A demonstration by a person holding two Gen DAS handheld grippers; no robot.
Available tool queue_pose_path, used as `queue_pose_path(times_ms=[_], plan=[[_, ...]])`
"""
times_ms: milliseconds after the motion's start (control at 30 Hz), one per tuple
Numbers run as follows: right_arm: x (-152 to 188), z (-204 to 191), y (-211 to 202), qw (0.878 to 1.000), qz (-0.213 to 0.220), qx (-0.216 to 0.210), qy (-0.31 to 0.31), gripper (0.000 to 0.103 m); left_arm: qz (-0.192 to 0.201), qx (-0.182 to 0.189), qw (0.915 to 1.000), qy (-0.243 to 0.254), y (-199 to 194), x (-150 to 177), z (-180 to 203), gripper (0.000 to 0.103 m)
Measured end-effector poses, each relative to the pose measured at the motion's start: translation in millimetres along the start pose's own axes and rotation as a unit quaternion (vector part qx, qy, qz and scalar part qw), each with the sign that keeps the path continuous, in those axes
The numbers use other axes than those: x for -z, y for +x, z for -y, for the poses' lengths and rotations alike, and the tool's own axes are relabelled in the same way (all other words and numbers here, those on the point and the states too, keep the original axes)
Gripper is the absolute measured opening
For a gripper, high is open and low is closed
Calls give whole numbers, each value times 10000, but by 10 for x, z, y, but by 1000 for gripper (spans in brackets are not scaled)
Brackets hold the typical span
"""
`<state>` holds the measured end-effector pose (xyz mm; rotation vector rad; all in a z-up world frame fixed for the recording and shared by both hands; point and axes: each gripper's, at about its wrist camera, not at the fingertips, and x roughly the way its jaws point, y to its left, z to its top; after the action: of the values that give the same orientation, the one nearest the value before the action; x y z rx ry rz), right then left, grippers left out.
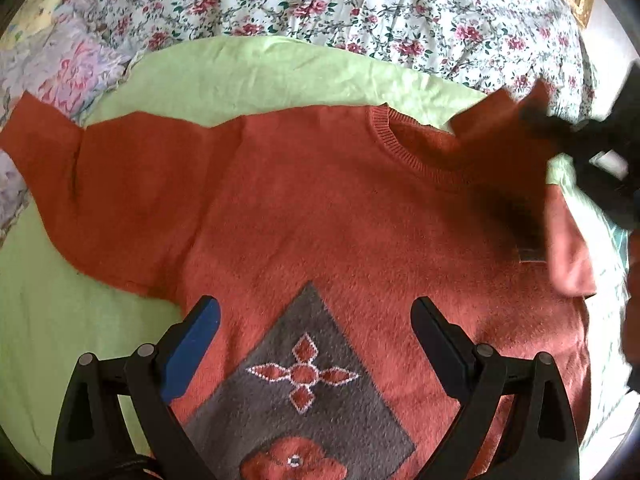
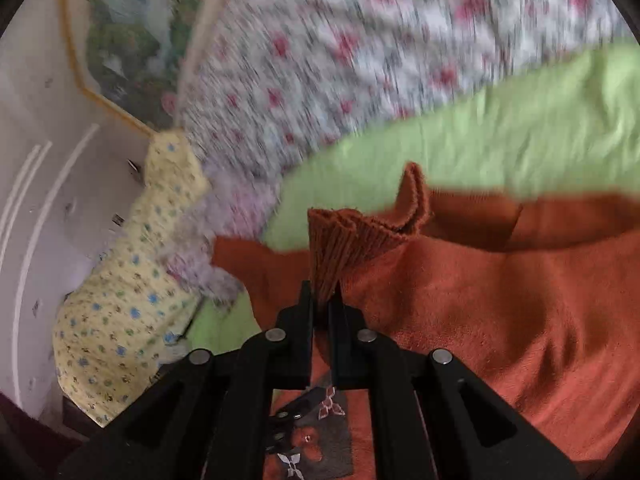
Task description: Fold small clothes
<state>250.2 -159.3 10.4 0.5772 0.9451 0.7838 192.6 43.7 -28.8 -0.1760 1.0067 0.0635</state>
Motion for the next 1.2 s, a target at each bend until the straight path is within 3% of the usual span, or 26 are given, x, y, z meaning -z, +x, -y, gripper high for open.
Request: queue_pose_path(times_ms=[167,333,367,400,467,667,833,867,900,933,967,1033,1200], plan=[[166,267,511,9985,-398,227,295,7,-88,157,9998,-97,53,-55,-44,97],[218,396,770,9955,-718,191,591,11,-211,258,9994,-117,214,-154,13,97],[220,439,808,9941,-817,153,701,18,-246,280,9992,-113,247,-161,29,97],[222,483,840,9923,-907,112,831,37,-283,277,9992,-97,302,-189,52,97],[237,547,842,9899,-956,75,1043,66,-438,288,9986,-118,448,-243,101,97],[250,622,418,9902,-495,-61,1307,68,-790,417,9958,-179,904,-402,212,97],[423,662,-303,9875,333,6,1542,68,-618,643,9955,-330,1037,-586,252,95],[478,666,-424,9864,455,52,1577,68,-543,742,9950,-392,1024,-612,256,86],[538,679,-549,9851,571,147,1613,68,-430,878,9943,-431,1006,-642,268,62],[592,684,-649,9836,672,261,1653,68,-417,931,9940,-397,990,-654,293,44],[644,688,-738,9821,758,358,1689,68,-454,985,9938,-261,987,-675,340,0],[746,731,-938,9779,945,567,1774,68,-346,1083,9935,-85,885,-713,398,5],[807,808,-1371,9663,1432,1140,1811,68,480,1079,9929,172,291,-812,275,4]])
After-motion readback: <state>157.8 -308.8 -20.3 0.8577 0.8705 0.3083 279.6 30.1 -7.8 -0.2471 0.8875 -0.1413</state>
